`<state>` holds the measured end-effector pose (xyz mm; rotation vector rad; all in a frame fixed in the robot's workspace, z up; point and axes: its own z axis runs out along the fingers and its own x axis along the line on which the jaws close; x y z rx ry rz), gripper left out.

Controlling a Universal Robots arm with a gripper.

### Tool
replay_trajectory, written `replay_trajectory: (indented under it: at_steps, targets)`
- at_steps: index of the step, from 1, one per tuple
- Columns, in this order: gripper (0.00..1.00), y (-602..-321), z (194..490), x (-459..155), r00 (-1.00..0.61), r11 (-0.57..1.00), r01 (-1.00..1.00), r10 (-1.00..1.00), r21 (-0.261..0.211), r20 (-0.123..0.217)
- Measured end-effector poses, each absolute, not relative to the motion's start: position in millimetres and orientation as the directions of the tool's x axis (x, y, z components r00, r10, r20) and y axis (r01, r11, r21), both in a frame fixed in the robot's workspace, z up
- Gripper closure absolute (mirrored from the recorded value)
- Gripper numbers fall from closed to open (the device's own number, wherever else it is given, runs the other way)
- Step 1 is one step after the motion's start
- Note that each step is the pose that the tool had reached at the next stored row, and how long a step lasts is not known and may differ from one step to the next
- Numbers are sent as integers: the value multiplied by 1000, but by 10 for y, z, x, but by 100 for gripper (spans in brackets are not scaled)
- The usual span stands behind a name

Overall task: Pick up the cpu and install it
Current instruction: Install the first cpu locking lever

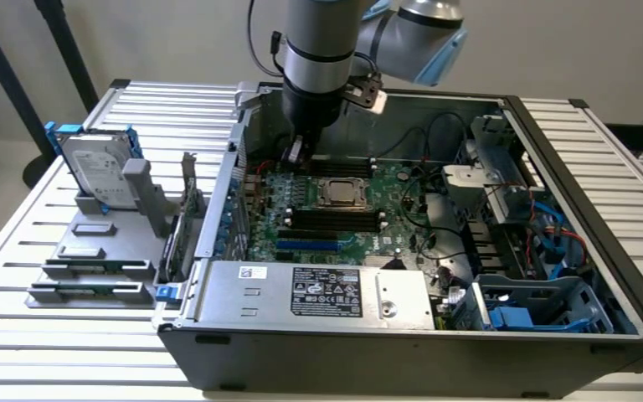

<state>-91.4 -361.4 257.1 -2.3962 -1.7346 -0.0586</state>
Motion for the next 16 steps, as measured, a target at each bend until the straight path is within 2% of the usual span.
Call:
replay_trajectory:
  at_steps: [7, 16]
  targets:
    - [89, -3600, 2582, -915, 244, -229, 967, 960, -116, 140]
    - [89, -3580, 2586, -915, 175, -167, 984, 973, -61, 151]
